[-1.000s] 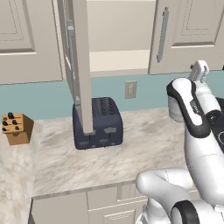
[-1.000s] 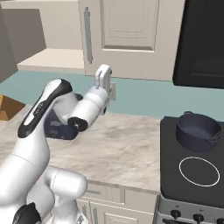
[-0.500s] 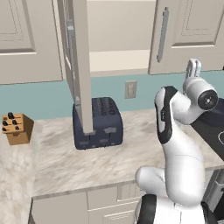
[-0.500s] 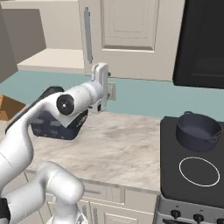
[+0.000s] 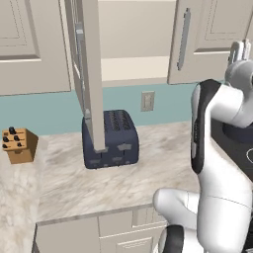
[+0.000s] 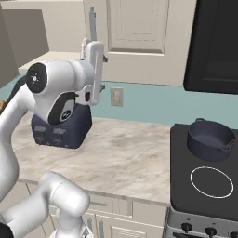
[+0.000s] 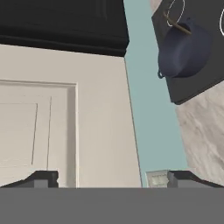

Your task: Open the cabinet and move the ladle to the pot. Then close the cabinet.

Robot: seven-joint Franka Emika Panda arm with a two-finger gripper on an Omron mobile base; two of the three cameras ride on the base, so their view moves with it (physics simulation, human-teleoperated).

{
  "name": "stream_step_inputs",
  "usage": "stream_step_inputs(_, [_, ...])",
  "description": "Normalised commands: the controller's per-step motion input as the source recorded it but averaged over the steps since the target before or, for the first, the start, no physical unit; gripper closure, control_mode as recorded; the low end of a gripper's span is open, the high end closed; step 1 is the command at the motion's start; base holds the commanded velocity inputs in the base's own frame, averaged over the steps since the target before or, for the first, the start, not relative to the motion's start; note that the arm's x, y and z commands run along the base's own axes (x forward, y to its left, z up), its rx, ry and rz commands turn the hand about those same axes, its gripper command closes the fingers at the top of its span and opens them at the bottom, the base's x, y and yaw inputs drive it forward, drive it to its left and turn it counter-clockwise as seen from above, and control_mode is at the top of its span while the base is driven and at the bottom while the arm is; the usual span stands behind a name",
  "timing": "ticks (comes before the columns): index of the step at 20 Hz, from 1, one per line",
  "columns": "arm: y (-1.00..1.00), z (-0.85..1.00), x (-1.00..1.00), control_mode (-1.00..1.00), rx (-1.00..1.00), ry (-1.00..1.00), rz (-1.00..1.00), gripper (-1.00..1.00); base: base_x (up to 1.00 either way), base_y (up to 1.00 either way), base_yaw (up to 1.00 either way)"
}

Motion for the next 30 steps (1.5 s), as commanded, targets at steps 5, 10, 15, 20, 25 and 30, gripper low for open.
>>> stream_step_inputs(5, [0.37,-0.31,-0.82,-1.00,0.00,0.00,0.03,-1.00,0.00,0.00,0.00])
stream_step_inputs(10, [0.62,-0.60,-0.60,-1.00,-0.01,-0.05,0.10,-1.00,0.00,0.00,0.00])
stream_step_inputs(15, [0.60,-0.41,-0.40,-1.00,-0.06,-0.20,0.07,-1.00,0.00,0.00,0.00])
stream_step_inputs(20, [0.55,-0.02,-0.51,-1.00,-0.01,-0.04,0.03,-1.00,0.00,0.00,0.00])
stream_step_inputs(25, [0.59,0.00,-0.42,-1.00,0.00,0.00,0.02,-1.00,0.00,0.00,0.00])
stream_step_inputs(30, [0.63,0.00,-0.34,-1.00,0.00,0.00,0.01,-1.00,0.00,0.00,0.00])
